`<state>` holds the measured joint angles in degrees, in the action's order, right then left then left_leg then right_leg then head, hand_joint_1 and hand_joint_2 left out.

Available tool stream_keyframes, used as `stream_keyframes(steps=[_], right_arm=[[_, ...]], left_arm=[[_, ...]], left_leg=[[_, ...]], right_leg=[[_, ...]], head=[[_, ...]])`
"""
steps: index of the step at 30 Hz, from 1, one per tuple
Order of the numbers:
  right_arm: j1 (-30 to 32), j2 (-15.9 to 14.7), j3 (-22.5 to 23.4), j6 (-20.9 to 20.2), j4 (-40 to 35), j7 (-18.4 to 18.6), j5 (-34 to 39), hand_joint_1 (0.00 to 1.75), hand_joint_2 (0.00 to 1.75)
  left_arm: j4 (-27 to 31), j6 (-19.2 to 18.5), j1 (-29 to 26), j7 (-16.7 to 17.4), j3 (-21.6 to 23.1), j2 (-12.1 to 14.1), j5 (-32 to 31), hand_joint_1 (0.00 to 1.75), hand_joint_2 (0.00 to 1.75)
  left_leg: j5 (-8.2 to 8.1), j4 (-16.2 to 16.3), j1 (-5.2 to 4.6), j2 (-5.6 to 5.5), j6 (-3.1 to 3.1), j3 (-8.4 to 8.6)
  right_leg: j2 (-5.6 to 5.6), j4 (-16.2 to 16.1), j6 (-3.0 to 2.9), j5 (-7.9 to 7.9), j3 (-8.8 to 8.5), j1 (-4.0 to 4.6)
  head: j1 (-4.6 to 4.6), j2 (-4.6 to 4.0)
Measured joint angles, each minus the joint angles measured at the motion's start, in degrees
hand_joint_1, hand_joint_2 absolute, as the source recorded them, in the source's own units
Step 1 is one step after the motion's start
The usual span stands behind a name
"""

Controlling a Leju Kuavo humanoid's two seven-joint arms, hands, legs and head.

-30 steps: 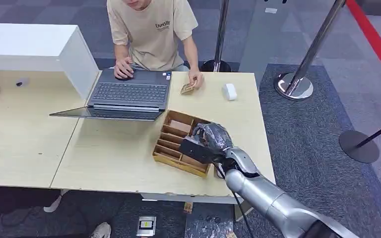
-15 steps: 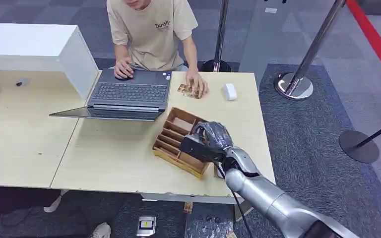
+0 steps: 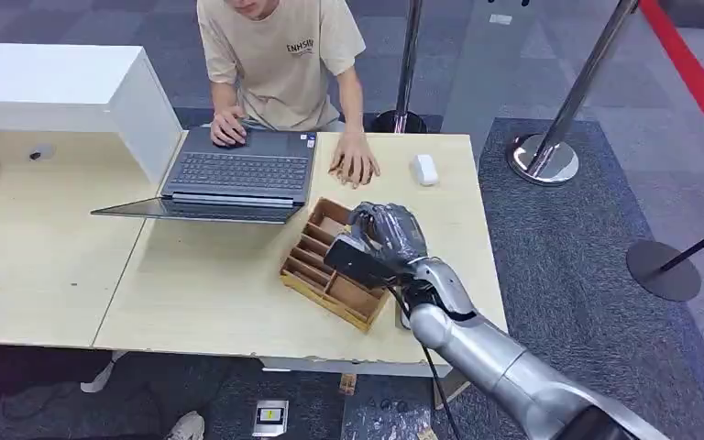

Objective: Pass the card to the sensor for recognition and then transmit it.

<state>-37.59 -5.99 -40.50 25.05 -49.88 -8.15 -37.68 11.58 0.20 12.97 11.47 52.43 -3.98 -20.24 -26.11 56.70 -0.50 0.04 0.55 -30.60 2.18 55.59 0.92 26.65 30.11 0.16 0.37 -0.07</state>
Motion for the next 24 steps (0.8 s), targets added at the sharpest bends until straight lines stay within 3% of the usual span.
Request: stream_keyframes(steps=[12, 24], right_arm=[[-0.48, 0.00, 0.44, 3.15, -0.76, -0.92, -0.02, 1.75, 1.75], [-1.73, 0.11, 1.60, 3.17, -0.76, -1.31, 0.83, 1.75, 1.75]], left_arm=[[0.00, 0.00, -0.01, -0.07, 0.00, -0.02, -0.72, 0.00, 0.00], [0.00, 0.00, -0.04, -0.07, 0.00, -0.07, -0.83, 0.00, 0.00]], left_leg=[[0.00, 0.00, 0.00, 0.00, 0.00, 0.00], [0.00, 0.00, 0.00, -0.01, 0.00, -0.01]], right_leg=[[0.00, 0.00, 0.00, 0.00, 0.00, 0.00], [0.00, 0.00, 0.00, 0.00, 0.00, 0.00]], head=[[-0.02, 0.00], [0.00, 0.00]])
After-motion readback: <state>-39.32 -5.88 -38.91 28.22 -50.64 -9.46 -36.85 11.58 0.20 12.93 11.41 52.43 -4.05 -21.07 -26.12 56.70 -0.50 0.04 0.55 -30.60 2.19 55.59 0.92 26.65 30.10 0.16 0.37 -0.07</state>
